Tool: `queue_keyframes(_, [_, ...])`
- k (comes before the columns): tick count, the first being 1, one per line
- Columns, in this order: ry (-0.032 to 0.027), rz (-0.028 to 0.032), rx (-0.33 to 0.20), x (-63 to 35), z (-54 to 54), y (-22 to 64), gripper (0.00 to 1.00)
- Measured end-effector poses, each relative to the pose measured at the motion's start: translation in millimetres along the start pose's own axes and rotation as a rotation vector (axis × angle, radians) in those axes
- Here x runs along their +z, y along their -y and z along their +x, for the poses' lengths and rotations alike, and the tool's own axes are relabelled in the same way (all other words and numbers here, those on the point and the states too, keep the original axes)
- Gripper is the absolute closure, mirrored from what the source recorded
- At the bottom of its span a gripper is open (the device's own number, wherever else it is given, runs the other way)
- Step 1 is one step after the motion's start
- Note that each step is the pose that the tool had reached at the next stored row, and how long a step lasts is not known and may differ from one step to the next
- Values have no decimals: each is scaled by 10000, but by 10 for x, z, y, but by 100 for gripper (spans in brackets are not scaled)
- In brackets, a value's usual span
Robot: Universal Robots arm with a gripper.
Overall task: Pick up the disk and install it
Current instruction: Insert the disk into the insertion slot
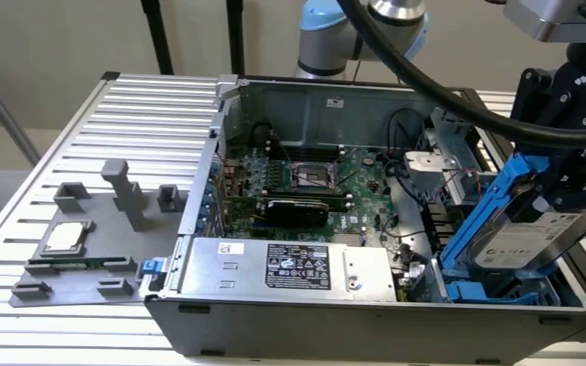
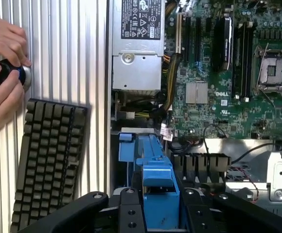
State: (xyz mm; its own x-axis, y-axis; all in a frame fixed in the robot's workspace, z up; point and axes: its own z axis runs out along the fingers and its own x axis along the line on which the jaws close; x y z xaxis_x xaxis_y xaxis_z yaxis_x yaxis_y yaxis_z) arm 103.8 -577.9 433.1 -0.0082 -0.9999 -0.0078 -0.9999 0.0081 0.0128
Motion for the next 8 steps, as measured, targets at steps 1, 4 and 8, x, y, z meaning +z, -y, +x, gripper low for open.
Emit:
queue_keyframes(1, [-14,-6,-1,10,-5,1,100])
queue_keyframes(4, [-59,-28,0,34,-22,1,100])
queue_keyframes(8, [-110,-58,0,64,-44,8,100])
